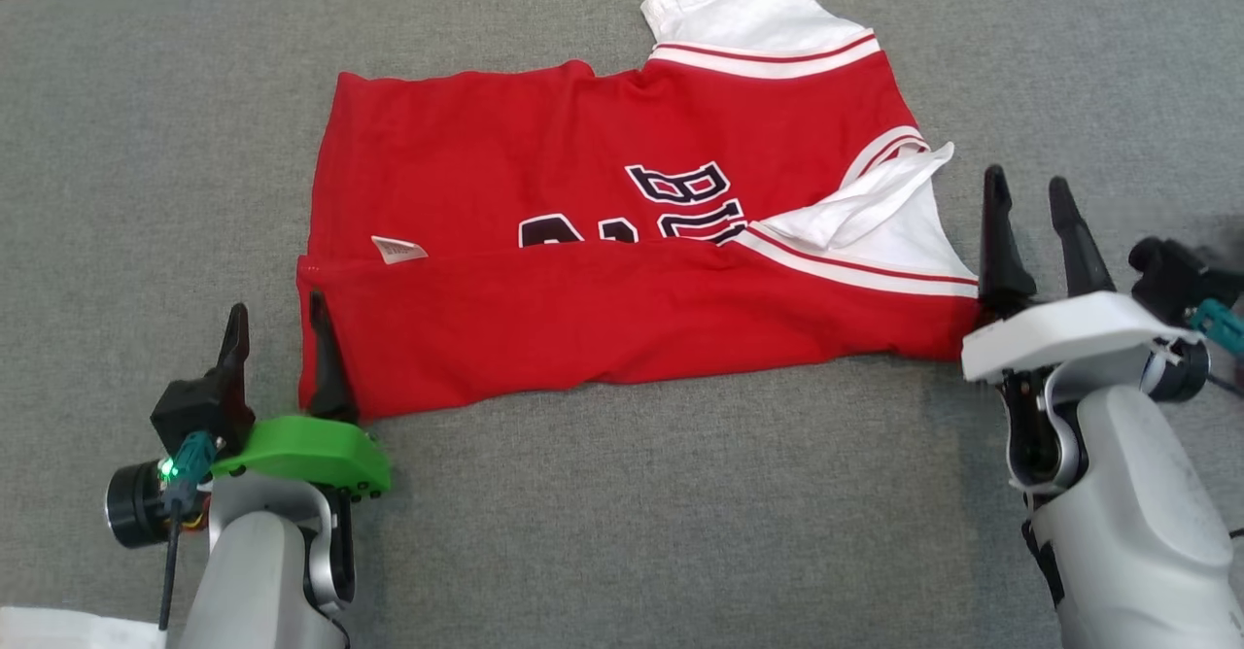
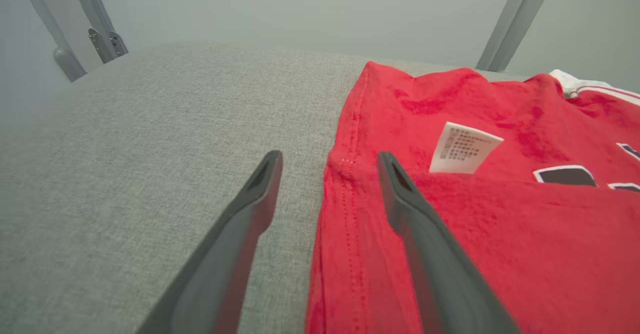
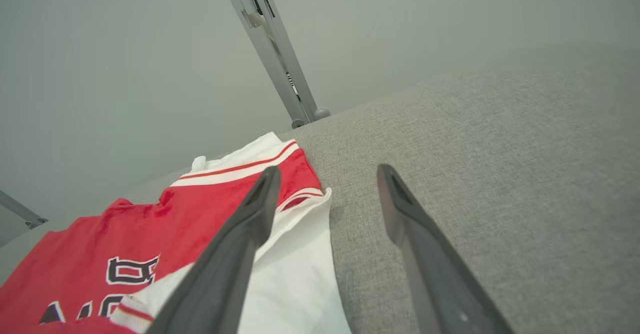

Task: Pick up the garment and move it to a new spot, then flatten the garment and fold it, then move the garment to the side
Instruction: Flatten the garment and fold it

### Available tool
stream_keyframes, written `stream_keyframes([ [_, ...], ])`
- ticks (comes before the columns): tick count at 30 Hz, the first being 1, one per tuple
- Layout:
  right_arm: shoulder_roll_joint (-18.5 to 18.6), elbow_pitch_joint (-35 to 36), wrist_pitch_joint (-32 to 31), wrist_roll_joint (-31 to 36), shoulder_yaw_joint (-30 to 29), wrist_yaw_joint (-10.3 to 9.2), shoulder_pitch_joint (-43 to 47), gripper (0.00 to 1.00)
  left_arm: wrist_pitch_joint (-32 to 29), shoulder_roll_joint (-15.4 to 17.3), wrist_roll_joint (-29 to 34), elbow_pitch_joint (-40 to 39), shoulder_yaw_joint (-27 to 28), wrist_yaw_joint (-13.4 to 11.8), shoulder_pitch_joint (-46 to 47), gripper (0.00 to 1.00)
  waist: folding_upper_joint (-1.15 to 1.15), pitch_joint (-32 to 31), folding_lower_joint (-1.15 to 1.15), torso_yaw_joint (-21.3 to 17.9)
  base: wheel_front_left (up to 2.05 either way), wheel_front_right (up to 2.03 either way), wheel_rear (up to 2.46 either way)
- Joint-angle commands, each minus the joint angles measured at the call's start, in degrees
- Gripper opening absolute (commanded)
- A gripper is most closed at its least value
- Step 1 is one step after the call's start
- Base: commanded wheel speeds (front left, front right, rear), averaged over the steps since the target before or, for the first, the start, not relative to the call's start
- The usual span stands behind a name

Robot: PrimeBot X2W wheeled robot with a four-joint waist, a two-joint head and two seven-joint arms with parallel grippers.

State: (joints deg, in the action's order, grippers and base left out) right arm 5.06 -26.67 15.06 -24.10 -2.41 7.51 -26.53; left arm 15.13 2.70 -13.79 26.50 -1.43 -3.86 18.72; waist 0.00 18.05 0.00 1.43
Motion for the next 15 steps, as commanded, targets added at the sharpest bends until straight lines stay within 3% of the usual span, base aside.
stream_keyframes([
  [1,0.19,0.69,0.13,-0.28,0.72,-0.04,2.06,1.0,-0.02,0.37,-0.03,-0.68,-0.39,-0.26,-1.36,1.0,0.0,-0.34,0.0,-0.22,0.0,0.0,0.0],
  [8,0.74,2.39,0.13,-1.82,5.58,-0.03,9.46,1.0,-0.02,0.35,-2.41,-2.57,-3.14,-1.3,-6.57,1.0,0.0,-1.12,0.0,-1.08,0.0,0.0,0.0],
  [15,0.78,-0.08,0.13,-2.01,6.1,-0.03,11.15,1.0,-0.02,0.38,-2.84,-2.45,-4.84,-1.21,-6.2,1.0,0.0,-0.98,0.0,-0.7,0.0,0.0,0.0],
])
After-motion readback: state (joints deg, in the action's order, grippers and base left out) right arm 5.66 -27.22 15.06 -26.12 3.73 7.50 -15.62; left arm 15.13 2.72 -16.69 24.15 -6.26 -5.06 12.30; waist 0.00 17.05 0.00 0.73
